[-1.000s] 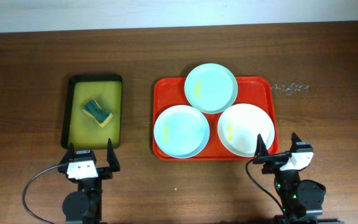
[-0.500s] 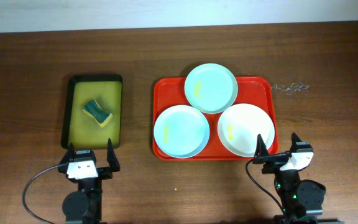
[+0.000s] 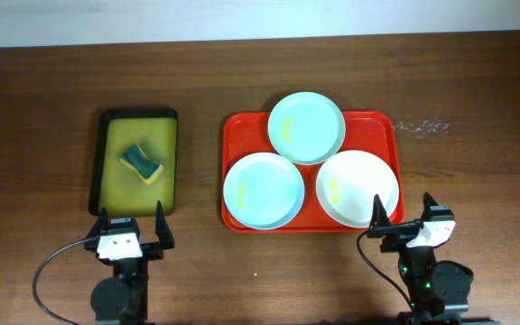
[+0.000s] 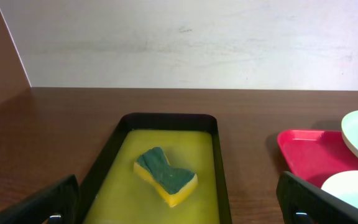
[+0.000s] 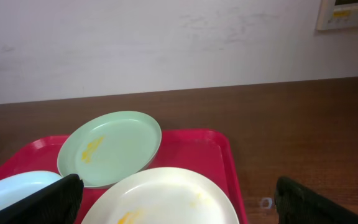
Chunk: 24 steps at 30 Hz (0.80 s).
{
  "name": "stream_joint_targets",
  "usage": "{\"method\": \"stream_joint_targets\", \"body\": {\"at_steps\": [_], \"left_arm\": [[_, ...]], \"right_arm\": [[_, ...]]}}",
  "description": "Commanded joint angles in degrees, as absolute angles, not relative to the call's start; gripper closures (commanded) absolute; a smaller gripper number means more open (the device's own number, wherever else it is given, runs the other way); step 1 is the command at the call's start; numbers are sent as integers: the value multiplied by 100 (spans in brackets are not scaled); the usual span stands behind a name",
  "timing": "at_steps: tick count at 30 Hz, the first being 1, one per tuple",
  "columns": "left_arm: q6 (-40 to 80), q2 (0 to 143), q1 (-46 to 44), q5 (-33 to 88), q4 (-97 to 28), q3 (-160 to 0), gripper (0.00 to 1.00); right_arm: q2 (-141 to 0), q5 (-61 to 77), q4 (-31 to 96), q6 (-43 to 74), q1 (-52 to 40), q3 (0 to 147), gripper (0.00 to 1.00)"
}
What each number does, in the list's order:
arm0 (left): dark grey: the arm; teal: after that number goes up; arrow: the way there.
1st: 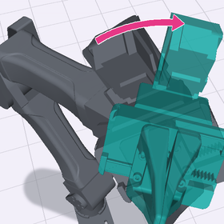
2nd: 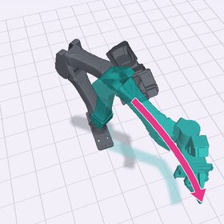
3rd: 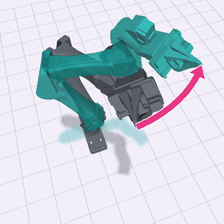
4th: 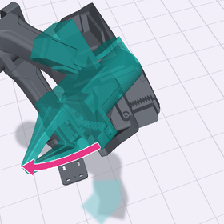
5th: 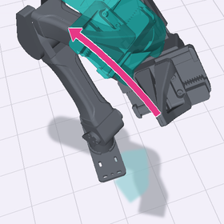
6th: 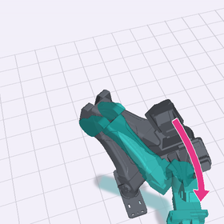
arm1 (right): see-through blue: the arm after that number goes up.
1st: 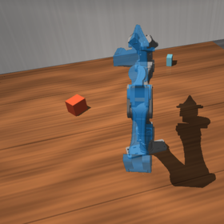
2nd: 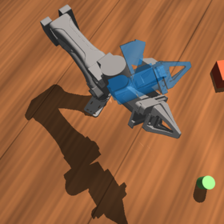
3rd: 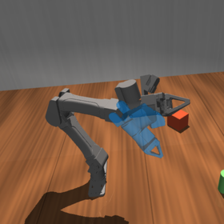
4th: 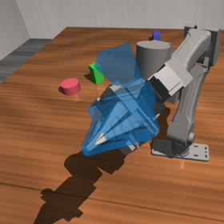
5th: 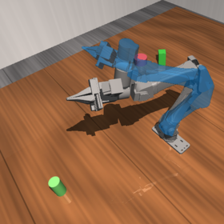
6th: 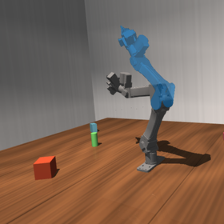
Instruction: Clean dirty plates on tray and stack at the side
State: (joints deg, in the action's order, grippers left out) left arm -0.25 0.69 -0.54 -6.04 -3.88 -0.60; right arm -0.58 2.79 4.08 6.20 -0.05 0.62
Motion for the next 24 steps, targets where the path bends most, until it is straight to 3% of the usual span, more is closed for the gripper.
{"method": "stream_joint_targets", "body": {"at_steps": [1,10,11,15,17,18,21,24], "left_arm": [[-115,67,-71,-690,-410,-51,1],[-156,67,-69,-985,-287,-51,1],[89,67,-73,-565,-78,-54,1],[231,67,-75,1776,2062,-54,1],[233,67,-73,2075,3498,-78,1],[233,67,-73,2064,3583,-209,1],[154,440,-69,1695,1922,-1216,1],[-996,2239,-71,1743,-532,-3173,1]], "right_arm": [[-64,250,432,642,-47,32,1],[-64,252,432,642,-47,32,1],[-64,250,432,642,-47,32,1],[-64,250,432,642,-47,32,1],[-64,250,432,642,-47,32,1],[-64,250,432,639,-47,32,1],[-64,250,432,642,-47,32,1],[-64,250,432,639,-47,32,1]]}}
